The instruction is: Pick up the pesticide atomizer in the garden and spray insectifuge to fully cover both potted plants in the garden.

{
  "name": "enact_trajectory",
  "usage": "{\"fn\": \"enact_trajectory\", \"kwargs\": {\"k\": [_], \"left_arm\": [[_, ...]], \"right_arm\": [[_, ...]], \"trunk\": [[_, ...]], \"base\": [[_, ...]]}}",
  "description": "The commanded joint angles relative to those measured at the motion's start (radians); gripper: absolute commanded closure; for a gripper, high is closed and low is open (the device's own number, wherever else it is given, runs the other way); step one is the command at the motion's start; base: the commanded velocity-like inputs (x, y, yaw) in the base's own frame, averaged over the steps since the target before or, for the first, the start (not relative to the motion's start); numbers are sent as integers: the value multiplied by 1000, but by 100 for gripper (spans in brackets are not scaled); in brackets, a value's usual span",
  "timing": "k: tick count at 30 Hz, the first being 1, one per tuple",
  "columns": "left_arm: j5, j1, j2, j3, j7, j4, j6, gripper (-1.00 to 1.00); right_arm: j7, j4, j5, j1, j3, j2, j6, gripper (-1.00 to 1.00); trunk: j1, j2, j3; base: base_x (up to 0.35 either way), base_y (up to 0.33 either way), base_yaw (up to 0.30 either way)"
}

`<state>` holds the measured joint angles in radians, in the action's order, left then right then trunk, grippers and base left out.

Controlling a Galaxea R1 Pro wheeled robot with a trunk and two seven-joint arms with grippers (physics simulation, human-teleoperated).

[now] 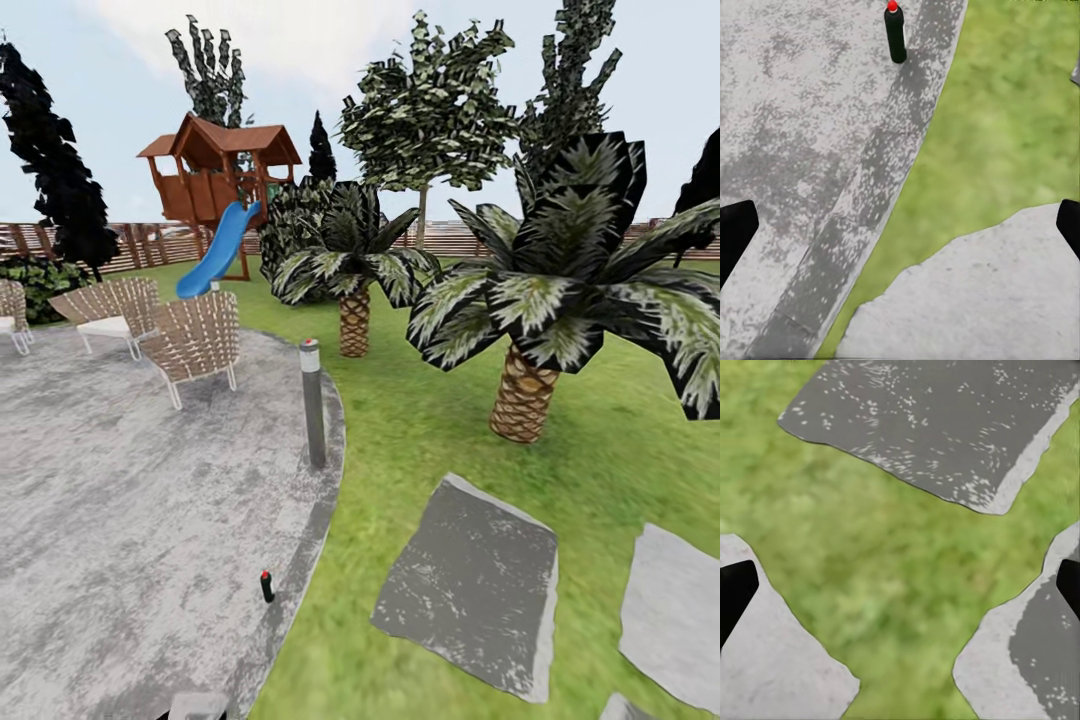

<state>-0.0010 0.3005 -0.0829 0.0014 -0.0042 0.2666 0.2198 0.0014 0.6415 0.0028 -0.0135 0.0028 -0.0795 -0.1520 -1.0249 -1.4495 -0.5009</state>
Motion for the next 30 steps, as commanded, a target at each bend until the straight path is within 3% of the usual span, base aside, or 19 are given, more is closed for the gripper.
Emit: {"fn": "enact_trajectory", "kwargs": {"k": [1, 30], "left_arm": [[0, 1, 0, 0, 0, -1, 4, -100], [3, 1, 4, -3, -3, 0, 4, -100]], "right_arm": [[0, 0, 0, 0, 0, 0, -3, -100], [0, 0, 0, 0, 0, 0, -3, -100]], "trunk": [[0, -1, -1], [0, -1, -1]], "base": [[86, -103, 278], [70, -125, 278]]}}
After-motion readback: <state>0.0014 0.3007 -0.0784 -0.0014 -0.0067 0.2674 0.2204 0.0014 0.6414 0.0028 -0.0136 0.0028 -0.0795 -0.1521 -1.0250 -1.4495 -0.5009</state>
